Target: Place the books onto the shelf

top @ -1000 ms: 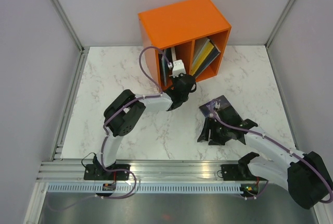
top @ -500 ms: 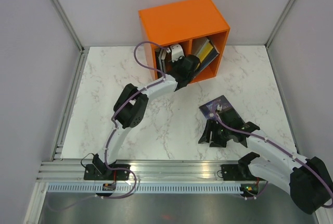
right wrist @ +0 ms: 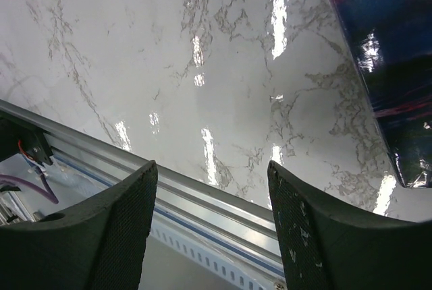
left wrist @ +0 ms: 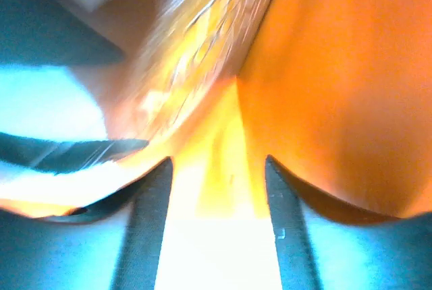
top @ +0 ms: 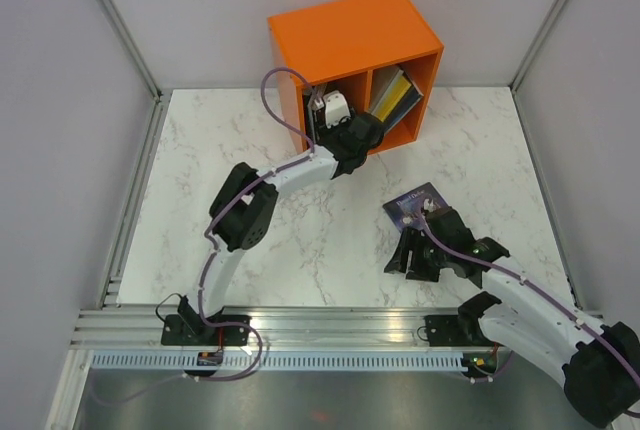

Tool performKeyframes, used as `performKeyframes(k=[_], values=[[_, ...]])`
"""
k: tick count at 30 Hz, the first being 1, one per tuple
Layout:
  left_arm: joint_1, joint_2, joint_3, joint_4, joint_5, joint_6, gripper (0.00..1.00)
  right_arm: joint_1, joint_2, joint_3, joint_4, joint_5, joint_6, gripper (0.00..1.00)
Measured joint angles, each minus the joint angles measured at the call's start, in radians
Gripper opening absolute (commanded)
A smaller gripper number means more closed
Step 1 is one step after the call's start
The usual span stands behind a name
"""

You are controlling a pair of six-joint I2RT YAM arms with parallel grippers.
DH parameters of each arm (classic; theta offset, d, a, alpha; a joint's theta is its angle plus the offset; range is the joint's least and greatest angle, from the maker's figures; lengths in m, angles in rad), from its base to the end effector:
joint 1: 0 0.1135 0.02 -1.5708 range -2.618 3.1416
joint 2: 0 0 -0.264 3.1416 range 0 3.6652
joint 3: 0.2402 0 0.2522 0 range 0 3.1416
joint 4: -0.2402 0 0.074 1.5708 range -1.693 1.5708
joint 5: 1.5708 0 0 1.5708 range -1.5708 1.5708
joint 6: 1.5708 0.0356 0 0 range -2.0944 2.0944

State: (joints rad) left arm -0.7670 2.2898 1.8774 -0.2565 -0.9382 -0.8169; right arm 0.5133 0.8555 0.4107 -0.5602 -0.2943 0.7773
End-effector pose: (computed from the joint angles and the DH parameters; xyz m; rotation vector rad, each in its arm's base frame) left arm 0.3921 -0.3381 0.2100 -0.5109 1.8780 0.0215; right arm 0.1271 0.0835 0.1703 0.2446 2.7423 0.8066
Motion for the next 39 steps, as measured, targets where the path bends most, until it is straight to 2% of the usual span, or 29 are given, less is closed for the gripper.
performKeyframes(k=[3, 4, 6, 7, 8, 15, 21, 24, 28, 35, 39], values=[[-0.027, -0.134, -0.165, 0.013, 0.057, -0.006, 0.74, 0.000, -0.002, 0.018, -0.019, 0.010, -0.006, 0.71], [-0.033, -0.165, -0.192, 0.014, 0.066, -0.005, 0.83, 0.000, 0.005, 0.025, -0.023, 0.012, -0.008, 0.71], [-0.060, -0.245, -0.252, 0.027, 0.086, -0.003, 0.86, 0.000, 0.029, 0.045, -0.025, 0.014, -0.016, 0.71], [-0.080, -0.285, -0.278, 0.030, 0.093, -0.002, 0.93, 0.000, 0.047, 0.058, -0.024, 0.014, -0.021, 0.71], [-0.104, -0.324, -0.302, 0.036, 0.103, 0.000, 0.96, 0.000, 0.068, 0.072, -0.024, 0.014, -0.025, 0.71], [-0.319, -0.659, -0.562, 0.050, 0.224, -0.006, 0.95, -0.002, 0.276, 0.279, -0.021, 0.032, -0.067, 0.71], [-0.293, -0.941, -0.866, 0.030, 0.446, -0.011, 0.96, -0.089, 0.411, 0.534, -0.128, 0.179, -0.114, 0.73], [-0.291, -0.951, -0.981, 0.064, 0.572, -0.048, 0.96, -0.198, 0.472, 0.622, -0.185, 0.261, -0.145, 0.73], [-0.307, -0.873, -1.102, 0.148, 0.723, -0.138, 0.96, -0.373, 0.565, 0.670, -0.228, 0.343, -0.188, 0.73], [-0.356, -0.621, -1.040, 0.312, 0.870, -0.259, 0.96, -0.631, 0.709, 0.636, -0.225, 0.379, -0.260, 0.73], [-0.361, -0.534, -1.012, 0.442, 0.913, -0.354, 0.96, -0.680, 0.747, 0.581, -0.181, 0.368, -0.283, 0.72]])
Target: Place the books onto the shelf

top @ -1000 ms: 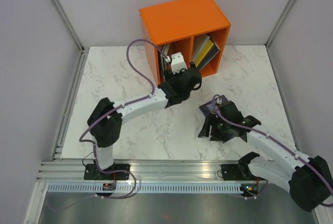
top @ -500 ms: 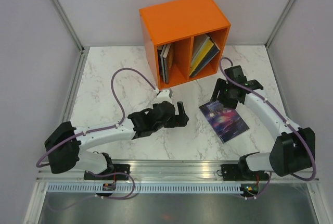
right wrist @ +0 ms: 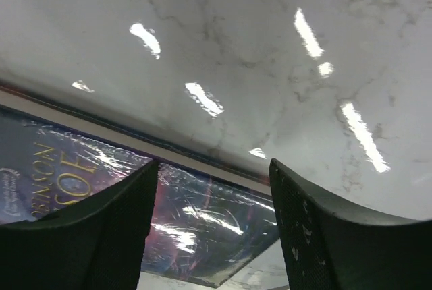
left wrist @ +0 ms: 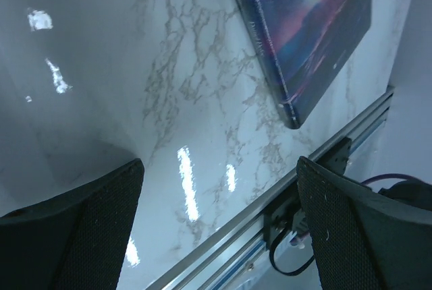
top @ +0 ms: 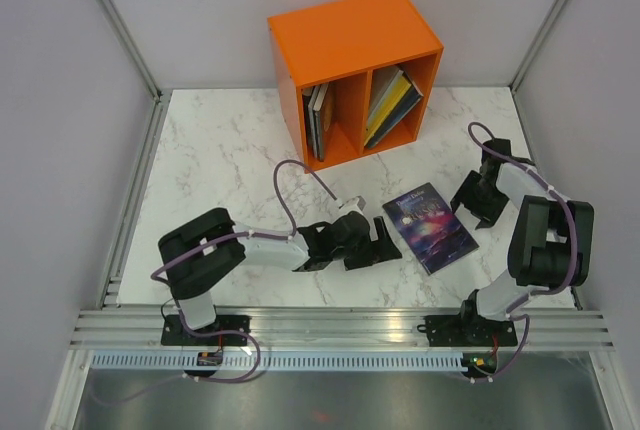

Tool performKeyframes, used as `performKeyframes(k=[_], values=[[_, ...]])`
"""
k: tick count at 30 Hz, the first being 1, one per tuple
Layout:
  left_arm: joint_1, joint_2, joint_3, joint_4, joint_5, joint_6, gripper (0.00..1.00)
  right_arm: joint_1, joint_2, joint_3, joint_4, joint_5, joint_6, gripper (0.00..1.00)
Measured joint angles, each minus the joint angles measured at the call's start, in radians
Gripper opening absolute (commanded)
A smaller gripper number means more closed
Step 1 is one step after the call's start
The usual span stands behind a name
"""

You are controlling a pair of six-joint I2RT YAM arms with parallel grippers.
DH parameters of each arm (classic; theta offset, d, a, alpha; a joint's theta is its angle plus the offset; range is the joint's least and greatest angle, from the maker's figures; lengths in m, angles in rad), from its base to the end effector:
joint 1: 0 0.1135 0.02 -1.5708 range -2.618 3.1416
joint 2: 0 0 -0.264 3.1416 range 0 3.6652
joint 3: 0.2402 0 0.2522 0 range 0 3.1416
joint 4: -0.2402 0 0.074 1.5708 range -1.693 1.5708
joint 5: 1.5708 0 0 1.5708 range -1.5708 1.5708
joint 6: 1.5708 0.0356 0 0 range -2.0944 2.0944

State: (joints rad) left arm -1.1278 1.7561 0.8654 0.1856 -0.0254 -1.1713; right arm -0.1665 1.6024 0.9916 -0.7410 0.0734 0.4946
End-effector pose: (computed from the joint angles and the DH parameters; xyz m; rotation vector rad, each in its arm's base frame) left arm 0.1520 -0.3184 0.1492 -0.0707 2.5612 -1.0671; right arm 0.2828 -0.0502 0.1791 0.9567 2.7517 -0.0532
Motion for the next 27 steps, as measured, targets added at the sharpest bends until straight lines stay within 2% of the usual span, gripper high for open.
performKeyframes(k=[12, 21, 27], values=[[0.000, 0.109, 0.009, 0.219, 0.002, -0.241, 0.96, -0.005, -0.068, -0.208, 0.279, -0.300, 0.018, 0.67], [0.000, 0.103, -0.111, 0.399, -0.023, -0.380, 0.95, 0.207, -0.118, -0.351, 0.488, -0.494, 0.093, 0.67], [-0.001, 0.063, -0.182, 0.438, -0.065, -0.425, 0.91, 0.230, -0.110, -0.389, 0.542, -0.596, 0.121, 0.67]])
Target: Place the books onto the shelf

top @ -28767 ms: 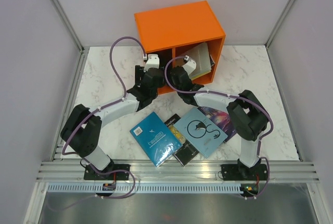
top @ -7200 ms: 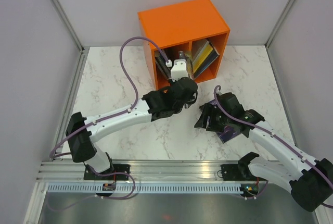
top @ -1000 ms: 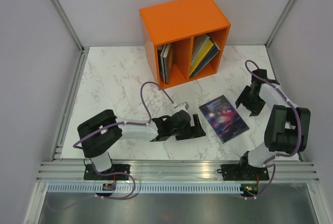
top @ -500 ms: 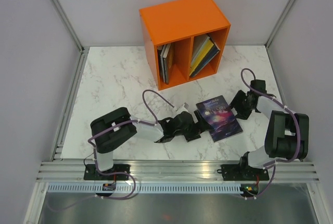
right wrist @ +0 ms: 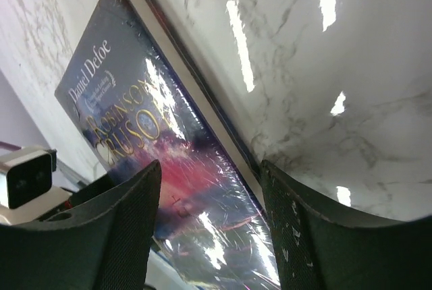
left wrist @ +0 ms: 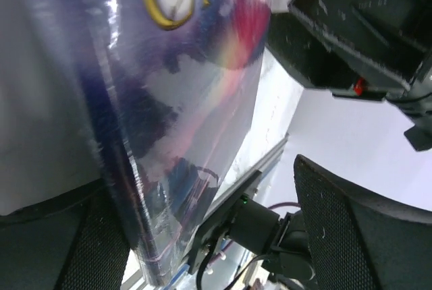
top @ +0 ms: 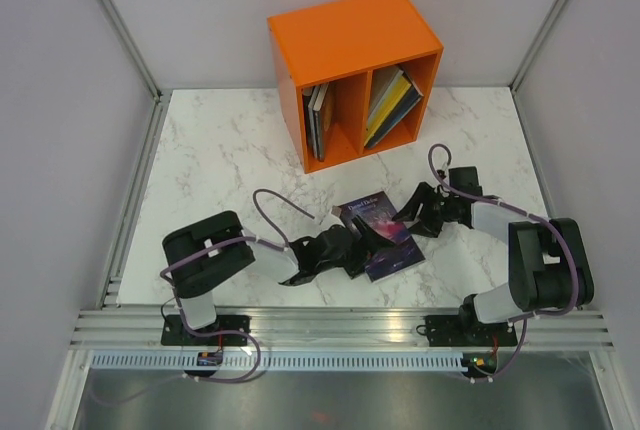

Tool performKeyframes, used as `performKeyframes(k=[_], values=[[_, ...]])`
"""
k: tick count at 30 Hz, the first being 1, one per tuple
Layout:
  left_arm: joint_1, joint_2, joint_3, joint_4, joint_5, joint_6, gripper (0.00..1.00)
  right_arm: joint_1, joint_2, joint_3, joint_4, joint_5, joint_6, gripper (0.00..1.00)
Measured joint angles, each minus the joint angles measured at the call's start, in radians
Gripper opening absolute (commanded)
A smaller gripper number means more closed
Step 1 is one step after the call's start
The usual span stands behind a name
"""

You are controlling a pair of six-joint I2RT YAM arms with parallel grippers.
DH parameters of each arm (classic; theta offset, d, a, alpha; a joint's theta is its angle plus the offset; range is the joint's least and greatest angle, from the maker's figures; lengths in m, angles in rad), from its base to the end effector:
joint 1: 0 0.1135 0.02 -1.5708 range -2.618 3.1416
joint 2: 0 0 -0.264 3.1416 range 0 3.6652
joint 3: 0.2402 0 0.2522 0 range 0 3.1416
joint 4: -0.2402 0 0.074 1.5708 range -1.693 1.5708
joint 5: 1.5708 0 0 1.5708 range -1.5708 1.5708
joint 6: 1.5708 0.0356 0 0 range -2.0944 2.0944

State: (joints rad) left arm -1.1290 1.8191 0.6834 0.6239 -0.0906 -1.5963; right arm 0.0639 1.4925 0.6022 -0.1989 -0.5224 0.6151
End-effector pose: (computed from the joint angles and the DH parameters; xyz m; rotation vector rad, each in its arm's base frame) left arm 0.1474 -0.3041 0.1190 -0.6401 2.4046 -1.4010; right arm 0.2470 0.0336 0.1311 0.5684 2.6661 0.9081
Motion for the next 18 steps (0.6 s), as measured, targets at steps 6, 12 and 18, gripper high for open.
performKeyframes(k=[6, 12, 18], values=[[0.010, -0.140, -0.082, -0.165, -0.116, 0.012, 0.51, 0.038, -0.024, -0.046, 0.006, -0.061, 0.025, 0.67], [0.017, -0.251, -0.092, -0.235, -0.197, 0.089, 0.36, 0.053, -0.025, -0.057, -0.017, -0.099, 0.036, 0.67], [0.022, -0.212, -0.087, -0.138, -0.195, 0.164, 0.48, 0.066, -0.029, -0.060, -0.024, -0.102, 0.042, 0.67]])
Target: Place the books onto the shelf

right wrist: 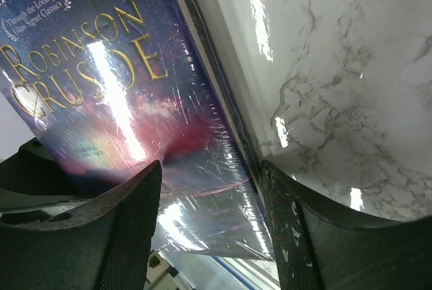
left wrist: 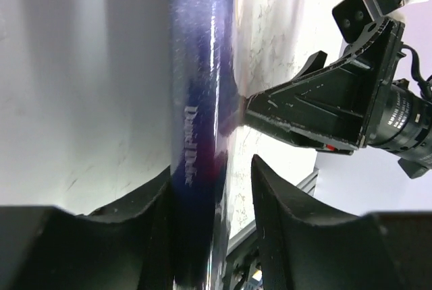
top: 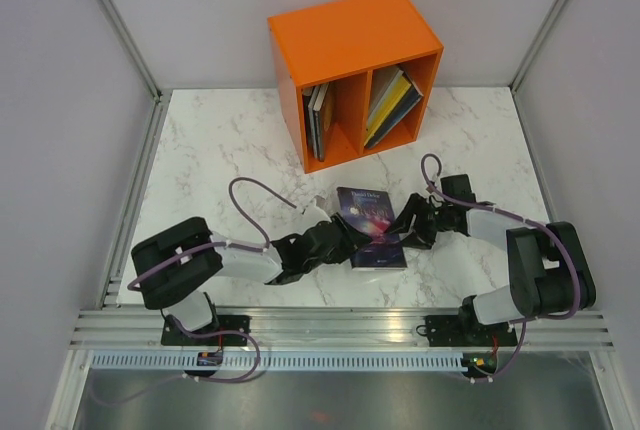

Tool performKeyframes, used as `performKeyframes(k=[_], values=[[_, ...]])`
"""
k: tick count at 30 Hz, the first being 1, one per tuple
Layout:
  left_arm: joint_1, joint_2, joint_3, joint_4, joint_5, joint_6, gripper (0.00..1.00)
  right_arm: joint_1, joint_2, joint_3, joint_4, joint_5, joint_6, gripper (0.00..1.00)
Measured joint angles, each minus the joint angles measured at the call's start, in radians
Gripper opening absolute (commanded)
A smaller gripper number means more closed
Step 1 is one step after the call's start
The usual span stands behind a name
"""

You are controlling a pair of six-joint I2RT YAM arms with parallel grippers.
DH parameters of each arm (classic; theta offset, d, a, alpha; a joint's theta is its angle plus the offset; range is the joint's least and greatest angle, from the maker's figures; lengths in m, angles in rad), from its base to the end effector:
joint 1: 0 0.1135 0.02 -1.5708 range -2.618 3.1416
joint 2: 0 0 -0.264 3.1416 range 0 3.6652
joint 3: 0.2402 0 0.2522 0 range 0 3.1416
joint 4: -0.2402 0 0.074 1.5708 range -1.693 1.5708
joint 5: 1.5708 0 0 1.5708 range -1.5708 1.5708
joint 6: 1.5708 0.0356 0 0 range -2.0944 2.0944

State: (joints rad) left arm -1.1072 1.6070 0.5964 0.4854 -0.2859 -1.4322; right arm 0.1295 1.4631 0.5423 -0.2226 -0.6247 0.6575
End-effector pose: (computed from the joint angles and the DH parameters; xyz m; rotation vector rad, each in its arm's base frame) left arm 0.1450 -0.2675 0.1475 -0.5647 2.2560 -1.1766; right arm 0.2257 0.0504 0.1236 0.5405 2.7503 1.0665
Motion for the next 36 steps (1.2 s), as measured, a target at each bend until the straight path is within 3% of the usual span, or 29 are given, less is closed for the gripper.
performKeyframes(k=[3, 4, 6, 13, 17, 23, 28, 36], values=[[0.002, 0.044, 0.031, 0.021, 0.020, 0.035, 0.27, 0.006, -0.007, -0.003, 0.000, -0.002, 0.002, 0.67], [0.002, 0.056, 0.047, 0.018, 0.028, 0.051, 0.12, 0.006, -0.010, -0.003, -0.003, -0.004, 0.005, 0.66], [0.013, 0.062, 0.073, 0.002, 0.056, 0.078, 0.02, 0.001, -0.019, 0.004, -0.018, 0.002, 0.005, 0.66], [0.051, 0.114, 0.497, -0.565, 0.161, 0.390, 0.02, 0.015, -0.103, 0.130, -0.260, 0.178, -0.056, 0.67], [0.050, 0.124, 0.635, -0.753, 0.202, 0.558, 0.02, 0.046, -0.148, 0.213, -0.438, 0.242, -0.072, 0.68], [0.045, 0.124, 0.671, -0.918, 0.215, 0.695, 0.02, 0.058, -0.177, 0.420, -0.565, 0.260, -0.074, 0.68], [0.042, 0.123, 0.686, -0.964, 0.210, 0.734, 0.02, 0.064, -0.181, 0.541, -0.614, 0.254, -0.055, 0.69], [0.006, 0.127, 0.729, -1.032, 0.197, 0.742, 0.02, 0.100, -0.156, 0.507, -0.589, 0.224, 0.024, 0.69]])
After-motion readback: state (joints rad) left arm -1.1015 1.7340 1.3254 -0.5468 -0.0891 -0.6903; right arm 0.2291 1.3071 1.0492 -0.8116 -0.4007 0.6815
